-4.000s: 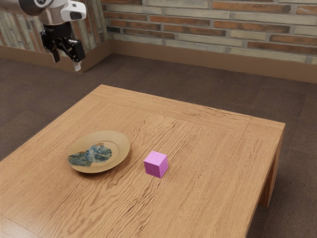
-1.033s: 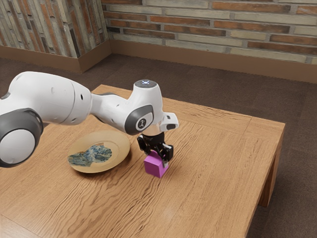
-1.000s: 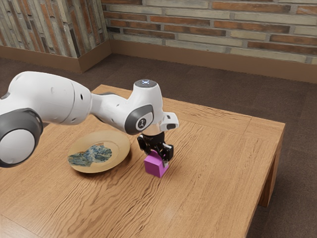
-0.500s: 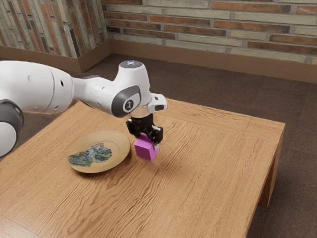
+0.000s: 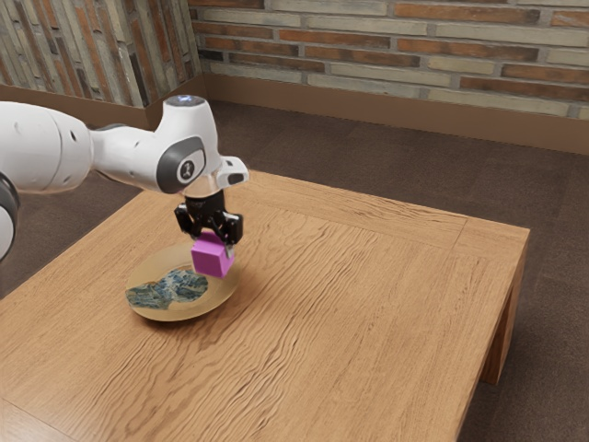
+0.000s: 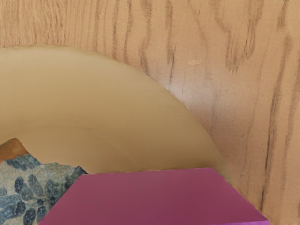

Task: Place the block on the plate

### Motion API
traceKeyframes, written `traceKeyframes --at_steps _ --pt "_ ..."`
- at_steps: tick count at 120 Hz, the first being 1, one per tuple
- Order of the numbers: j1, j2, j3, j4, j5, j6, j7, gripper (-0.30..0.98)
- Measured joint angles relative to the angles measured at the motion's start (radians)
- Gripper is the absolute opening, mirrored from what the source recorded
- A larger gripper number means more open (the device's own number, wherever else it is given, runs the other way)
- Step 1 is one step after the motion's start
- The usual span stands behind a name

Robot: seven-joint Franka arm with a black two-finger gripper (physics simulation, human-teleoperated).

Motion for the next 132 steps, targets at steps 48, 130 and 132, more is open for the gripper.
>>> traceKeyframes --at_steps 48,130,132 --pt "0.106 -0.012 0.000 -0.030 0.003 -0.044 0.018 0.40" --pt "0.113 -0.065 -0.010 -0.032 0.003 -0.087 0.043 0.66" --pt "0.111 -0.073 -0.010 -0.032 0.004 -0.091 0.043 0.66"
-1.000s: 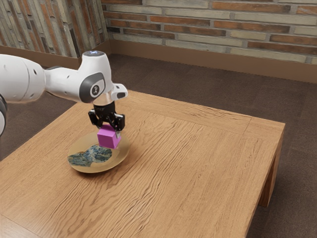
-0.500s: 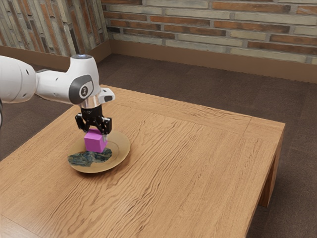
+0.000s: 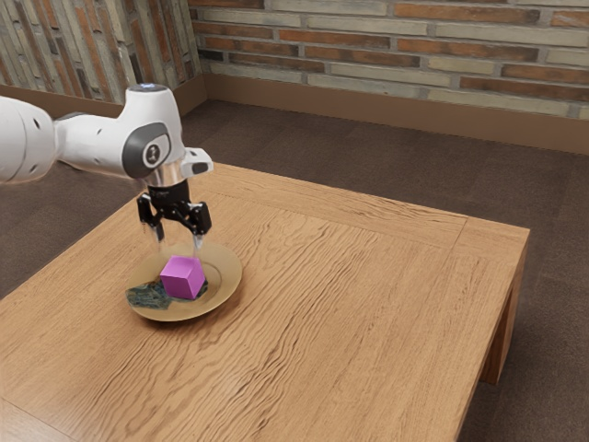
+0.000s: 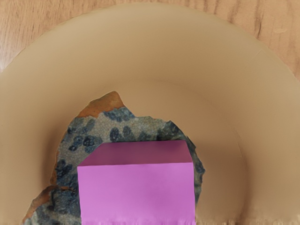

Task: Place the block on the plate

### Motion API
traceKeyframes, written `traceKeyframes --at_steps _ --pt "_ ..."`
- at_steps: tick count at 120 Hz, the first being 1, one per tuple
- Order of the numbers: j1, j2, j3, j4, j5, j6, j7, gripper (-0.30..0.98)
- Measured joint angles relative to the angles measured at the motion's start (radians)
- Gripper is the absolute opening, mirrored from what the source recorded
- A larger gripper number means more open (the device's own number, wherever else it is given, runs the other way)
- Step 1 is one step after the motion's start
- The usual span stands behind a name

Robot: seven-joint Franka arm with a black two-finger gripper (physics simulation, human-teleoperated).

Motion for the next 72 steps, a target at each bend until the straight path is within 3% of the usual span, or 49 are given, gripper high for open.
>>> traceKeyframes --at_steps 37,72 --pt "-0.033 -0.167 0.003 0.045 0.049 -0.128 0.018 0.68" --pt "-0.025 -0.191 0.007 0.210 0.087 -0.324 0.045 0.68"
